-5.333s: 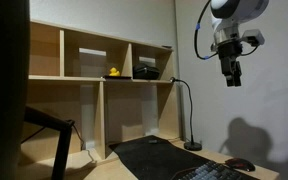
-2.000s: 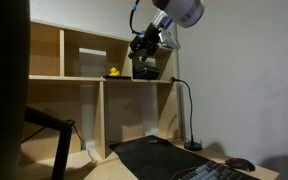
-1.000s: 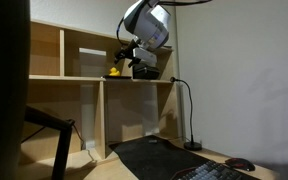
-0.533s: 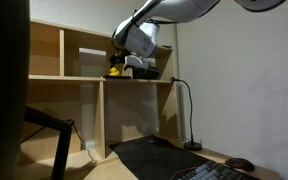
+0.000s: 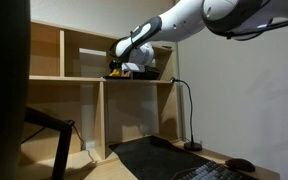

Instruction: Pick the duck from the top cabinet and put it on the desk

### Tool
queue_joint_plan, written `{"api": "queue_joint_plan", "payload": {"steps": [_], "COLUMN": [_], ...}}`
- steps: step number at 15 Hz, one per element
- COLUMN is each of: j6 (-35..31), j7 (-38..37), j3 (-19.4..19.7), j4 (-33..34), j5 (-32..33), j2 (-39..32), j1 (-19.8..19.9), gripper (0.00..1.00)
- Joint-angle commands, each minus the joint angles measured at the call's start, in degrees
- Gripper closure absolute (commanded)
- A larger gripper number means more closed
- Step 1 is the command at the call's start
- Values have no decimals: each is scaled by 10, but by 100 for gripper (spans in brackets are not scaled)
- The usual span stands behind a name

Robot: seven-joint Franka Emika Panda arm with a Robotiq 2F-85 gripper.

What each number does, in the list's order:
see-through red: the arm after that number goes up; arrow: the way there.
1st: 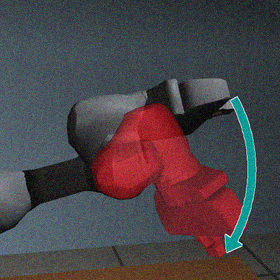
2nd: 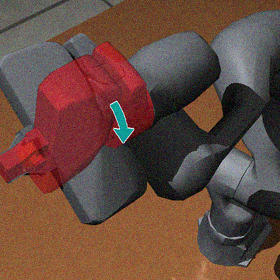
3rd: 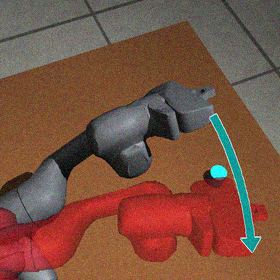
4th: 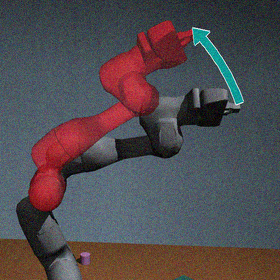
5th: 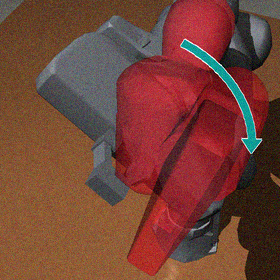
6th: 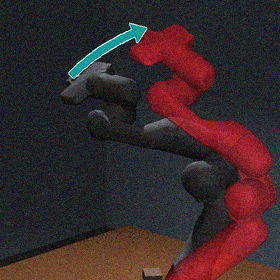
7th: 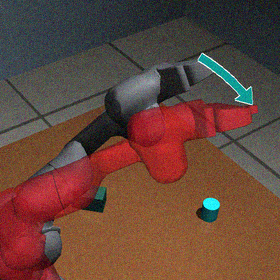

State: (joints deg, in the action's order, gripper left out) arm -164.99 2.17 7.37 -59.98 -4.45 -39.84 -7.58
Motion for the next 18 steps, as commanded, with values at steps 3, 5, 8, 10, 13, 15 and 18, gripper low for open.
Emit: {"api": "queue_joint_plan", "payload": {"steps": [3,5,8,10,13,15,18], "j6": [73,95,110,118,144,175,239], "j7": [-40,-23,-20,-17,-13,-2,2], "j3": [-17,-15,-16,-19,-25,-42,-62], "j4": [130,141,158,163,153,134,109], "j5": [41,18,16,13,10,-3,-29], "j2": [-79,-91,-99,-96,-75,-41,19], "j1": [20,18,21,24,27,34,46], "gripper": [0,5,32,46,64,68,75]}}
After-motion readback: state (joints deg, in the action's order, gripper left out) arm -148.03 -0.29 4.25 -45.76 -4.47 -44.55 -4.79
